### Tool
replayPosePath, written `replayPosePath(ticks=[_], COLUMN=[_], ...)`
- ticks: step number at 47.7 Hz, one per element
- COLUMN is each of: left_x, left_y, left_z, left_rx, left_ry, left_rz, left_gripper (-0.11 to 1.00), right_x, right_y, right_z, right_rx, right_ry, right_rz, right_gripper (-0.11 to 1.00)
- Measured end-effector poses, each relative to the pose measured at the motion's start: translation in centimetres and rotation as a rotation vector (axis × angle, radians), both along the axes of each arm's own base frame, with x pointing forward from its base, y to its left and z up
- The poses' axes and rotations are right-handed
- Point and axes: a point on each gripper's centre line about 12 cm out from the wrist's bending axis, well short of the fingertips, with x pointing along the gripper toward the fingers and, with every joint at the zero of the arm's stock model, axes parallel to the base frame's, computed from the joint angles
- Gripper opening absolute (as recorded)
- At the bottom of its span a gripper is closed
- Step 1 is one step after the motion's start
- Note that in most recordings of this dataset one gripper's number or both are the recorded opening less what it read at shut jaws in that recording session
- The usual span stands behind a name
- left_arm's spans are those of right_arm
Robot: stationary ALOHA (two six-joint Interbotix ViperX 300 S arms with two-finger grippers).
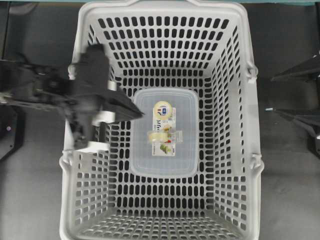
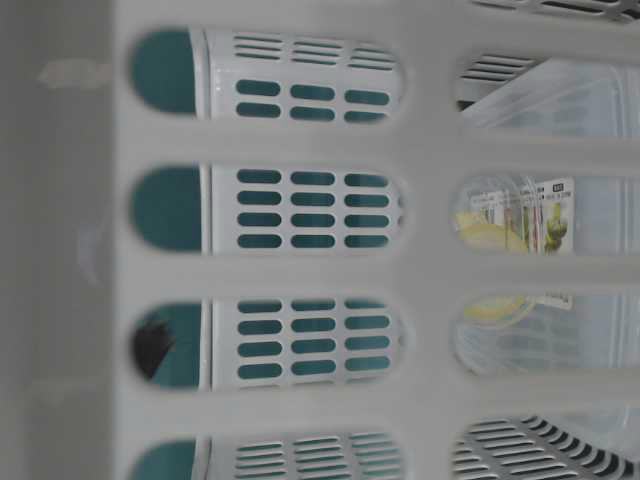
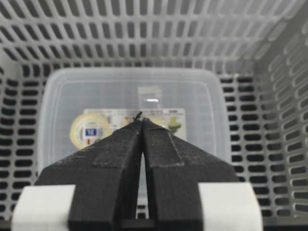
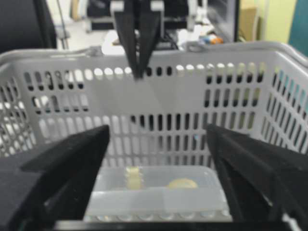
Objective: Pick up the tape dispenser from the shopping basket with the left arm.
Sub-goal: 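Swing the left gripper in over the basket toward the clear container, then lower the open left gripper around the clear tape roll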
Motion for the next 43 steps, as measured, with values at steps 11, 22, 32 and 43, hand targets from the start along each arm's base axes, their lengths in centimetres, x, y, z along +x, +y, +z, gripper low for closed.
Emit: replayPosePath(ticks=[11,22,32,43], left_x=[3.4,6.1,7.4,7.7], left_y=[-0.4,-1.9,-1.8,-1.9], left_z=[-2.5,-6.0,-9.4,-10.6], left_rx=[0.01,0.031,0.03,0.033], left_ry=[0.204,0.397,0.488,0.512], left_rz=[0.001,-0.03,-0.017,-0.019], left_gripper=[0.66,0.88,0.89,0.88], right_x=[-0.3,-0.6,-0.7,-0.7], right_y=[0.0,0.0,0.1,0.3], right_z=[0.2,0.5,0.5,0.5], right_rx=[-0.002,0.0,0.0,0.0], right_ry=[-0.005,-0.018,-0.021,-0.021], right_rz=[0.0,0.0,0.005,0.016], right_gripper=[0.75,0.75,0.75,0.75])
